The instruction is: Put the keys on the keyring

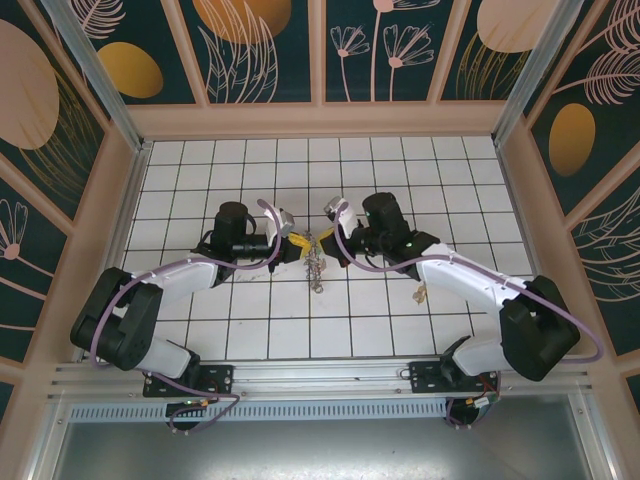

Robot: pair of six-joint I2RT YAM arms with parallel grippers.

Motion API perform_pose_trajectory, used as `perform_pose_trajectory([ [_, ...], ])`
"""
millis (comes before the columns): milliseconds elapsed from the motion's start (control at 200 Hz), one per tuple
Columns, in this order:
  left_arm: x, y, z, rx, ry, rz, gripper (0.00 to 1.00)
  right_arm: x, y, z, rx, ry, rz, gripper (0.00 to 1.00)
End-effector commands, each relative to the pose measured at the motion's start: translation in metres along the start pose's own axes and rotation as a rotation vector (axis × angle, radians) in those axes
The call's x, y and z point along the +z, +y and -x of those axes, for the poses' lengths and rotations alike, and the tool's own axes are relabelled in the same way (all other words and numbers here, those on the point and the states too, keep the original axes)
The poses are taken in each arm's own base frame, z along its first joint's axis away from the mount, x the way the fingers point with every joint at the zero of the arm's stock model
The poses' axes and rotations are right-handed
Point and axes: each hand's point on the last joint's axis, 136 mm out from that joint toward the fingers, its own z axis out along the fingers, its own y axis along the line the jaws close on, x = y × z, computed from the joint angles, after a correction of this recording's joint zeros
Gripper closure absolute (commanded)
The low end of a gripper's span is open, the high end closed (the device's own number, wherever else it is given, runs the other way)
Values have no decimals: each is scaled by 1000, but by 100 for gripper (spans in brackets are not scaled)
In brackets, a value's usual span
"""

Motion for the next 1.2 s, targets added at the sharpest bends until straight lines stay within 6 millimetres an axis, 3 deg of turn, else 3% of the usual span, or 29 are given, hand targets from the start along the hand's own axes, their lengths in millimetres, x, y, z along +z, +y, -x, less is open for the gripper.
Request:
perform_pose_trajectory([
  [0, 2, -2, 18, 48, -44, -17, 100, 3, 12, 20, -44, -43, 52, 100],
  [611, 3, -2, 17, 40, -46, -25, 100, 8, 1, 25, -85, -94, -28, 100],
  [786, 2, -2, 19, 47, -52, -22, 100, 13, -5, 16, -75, -54, -49, 100],
  [991, 2, 0, 19, 44, -52, -12, 100, 13, 2, 11, -80, -30, -11, 100],
  [1196, 2, 2, 17, 35, -48, 3, 100, 5, 10, 20, -85, -49, 10, 100],
])
